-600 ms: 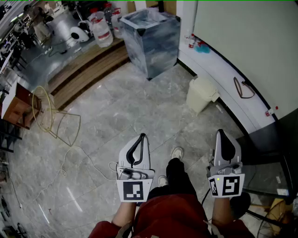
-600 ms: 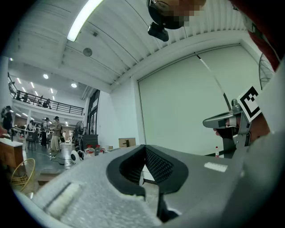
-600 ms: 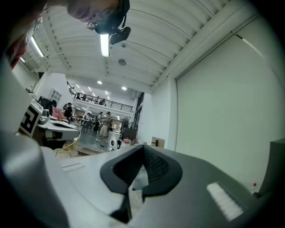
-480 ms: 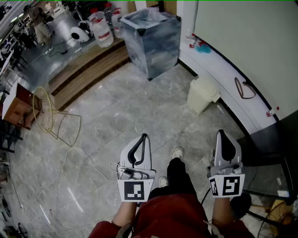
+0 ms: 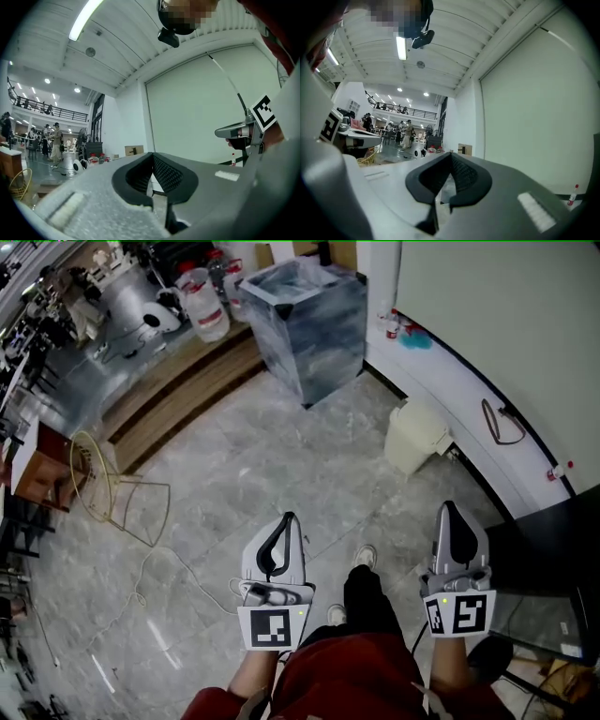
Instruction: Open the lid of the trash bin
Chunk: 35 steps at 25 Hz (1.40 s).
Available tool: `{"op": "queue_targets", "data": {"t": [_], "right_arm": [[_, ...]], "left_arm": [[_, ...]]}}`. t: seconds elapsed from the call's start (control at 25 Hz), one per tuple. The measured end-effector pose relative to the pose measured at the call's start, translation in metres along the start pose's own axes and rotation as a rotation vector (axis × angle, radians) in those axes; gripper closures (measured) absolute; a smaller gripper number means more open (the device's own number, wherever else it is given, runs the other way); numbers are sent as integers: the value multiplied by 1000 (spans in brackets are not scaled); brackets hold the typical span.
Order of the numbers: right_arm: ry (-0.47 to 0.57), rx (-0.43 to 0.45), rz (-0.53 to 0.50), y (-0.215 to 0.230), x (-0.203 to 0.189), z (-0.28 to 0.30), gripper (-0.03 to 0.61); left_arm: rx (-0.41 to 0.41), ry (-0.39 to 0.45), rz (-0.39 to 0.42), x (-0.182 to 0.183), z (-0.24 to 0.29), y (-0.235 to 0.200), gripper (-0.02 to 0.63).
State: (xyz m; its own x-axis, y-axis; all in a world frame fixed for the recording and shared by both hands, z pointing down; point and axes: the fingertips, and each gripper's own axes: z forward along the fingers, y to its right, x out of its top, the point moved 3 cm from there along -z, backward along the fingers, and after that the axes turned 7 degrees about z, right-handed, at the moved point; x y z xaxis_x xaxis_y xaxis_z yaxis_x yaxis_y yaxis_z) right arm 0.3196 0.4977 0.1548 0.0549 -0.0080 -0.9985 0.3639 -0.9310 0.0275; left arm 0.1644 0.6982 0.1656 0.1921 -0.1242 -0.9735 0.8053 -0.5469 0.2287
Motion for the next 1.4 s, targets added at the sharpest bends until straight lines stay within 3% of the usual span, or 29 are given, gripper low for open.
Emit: {"op": "queue_targets", "data": {"t": [0.36,0.84,1.2,1.4], "right_arm": [[8,-54,35,64,-14,56,580],[49,-138,54,173,1,118,580],[39,-161,45,224,-3,151,580],[40,-165,43,227,-3,178,578]], "left_arm": [[-54,8,0,0,94,19,612],[-100,67,28,37,223,49,612],[-135,87,50,48,281,71,612],[-118,87,8,40,308,59,612]]}}
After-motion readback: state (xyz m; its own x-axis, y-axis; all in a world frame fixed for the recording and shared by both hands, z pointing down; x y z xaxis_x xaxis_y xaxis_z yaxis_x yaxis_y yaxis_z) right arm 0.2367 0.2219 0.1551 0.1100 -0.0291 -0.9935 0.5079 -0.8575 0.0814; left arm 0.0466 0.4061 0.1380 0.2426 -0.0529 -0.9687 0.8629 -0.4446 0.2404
